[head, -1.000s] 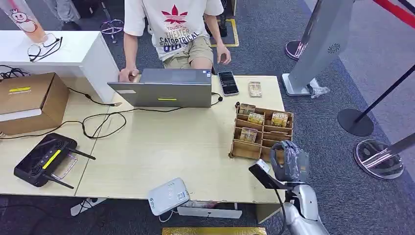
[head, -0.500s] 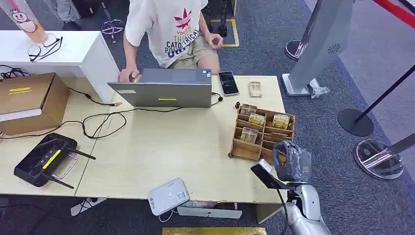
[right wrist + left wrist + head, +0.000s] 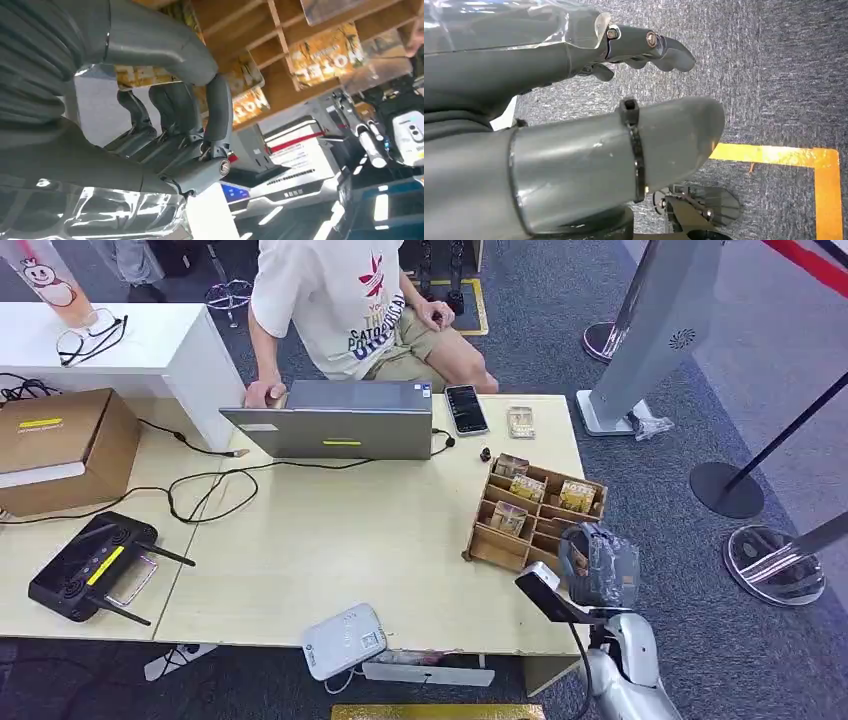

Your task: Pass the card to the sensor for recognition and then transmit it.

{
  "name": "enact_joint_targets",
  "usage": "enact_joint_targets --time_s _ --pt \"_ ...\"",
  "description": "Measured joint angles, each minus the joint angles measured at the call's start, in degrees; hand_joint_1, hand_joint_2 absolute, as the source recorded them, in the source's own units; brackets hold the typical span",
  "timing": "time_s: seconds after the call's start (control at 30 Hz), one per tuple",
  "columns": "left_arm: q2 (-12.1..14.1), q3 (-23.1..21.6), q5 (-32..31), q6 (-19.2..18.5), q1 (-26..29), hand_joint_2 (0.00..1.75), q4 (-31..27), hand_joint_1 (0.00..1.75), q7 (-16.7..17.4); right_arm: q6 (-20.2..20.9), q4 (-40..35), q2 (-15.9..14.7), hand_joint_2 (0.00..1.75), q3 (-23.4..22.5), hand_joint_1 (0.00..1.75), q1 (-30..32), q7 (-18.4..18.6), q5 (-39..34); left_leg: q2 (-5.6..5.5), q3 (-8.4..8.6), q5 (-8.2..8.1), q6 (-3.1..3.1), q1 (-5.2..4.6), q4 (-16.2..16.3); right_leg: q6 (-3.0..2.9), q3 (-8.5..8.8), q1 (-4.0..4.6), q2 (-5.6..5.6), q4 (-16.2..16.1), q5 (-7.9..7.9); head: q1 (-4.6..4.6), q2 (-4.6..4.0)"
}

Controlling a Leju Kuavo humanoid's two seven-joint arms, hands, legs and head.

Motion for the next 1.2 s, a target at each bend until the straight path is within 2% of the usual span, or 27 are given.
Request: enact_joint_targets --time_s 0.47,0.5,0.53,0.63,0.9,1.2 --pt "0.0 0.0 -0.3 0.0 -0.1 0.00 0.0 0.00 0.0 0.5 -3.1 -0.3 1.75 0.0 1.52 -1.0 -0.7 -0.8 0.00 0.00 0.00 0.00 0.00 0.0 0.00 0.00 0.00 0.00 0.0 0.00 -0.02 0.00" --pt "0.0 0.0 -0.4 -0.1 -0.1 0.00 0.0 0.00 0.0 0.7 -4.1 -0.4 1.75 0.1 1.47 -1.1 -1.3 -1.7 0.00 -0.01 0.00 0.00 0.00 0.0 0.00 0.00 0.00 0.00 0.0 0.00 -0.02 0.00" --pt "0.0 0.0 -0.9 -0.2 -0.1 0.00 0.0 0.00 0.1 1.3 -5.9 -0.7 1.75 0.3 1.52 -1.7 -1.7 -3.0 0.00 0.00 0.00 0.00 0.00 0.0 0.00 0.00 0.00 0.00 0.0 0.00 0.00 0.00" --pt "0.0 0.0 -1.4 -0.2 -0.2 0.00 0.0 0.00 0.1 2.4 -7.9 -1.2 1.75 0.5 1.50 -2.5 -1.6 -4.4 0.00 0.01 0.01 0.00 0.00 0.0 0.00 0.00 0.00 0.00 0.0 0.00 0.00 0.00" --pt "0.0 0.0 -2.4 -0.2 -0.2 0.00 0.0 0.00 0.0 6.5 -13.2 -3.0 1.75 0.6 1.66 -3.9 -2.1 -10.9 0.00 0.00 0.01 0.00 -0.01 0.0 0.00 0.01 0.00 0.00 0.0 0.01 0.00 0.00" --pt "0.0 0.0 -3.7 -0.5 -0.2 0.00 0.0 0.00 0.0 7.7 -15.9 -4.5 1.75 0.6 1.66 -5.7 -2.6 -13.4 0.00 0.01 0.01 0.00 -0.01 0.0 0.00 0.01 -0.01 -0.01 0.0 0.01 -0.02 0.00"
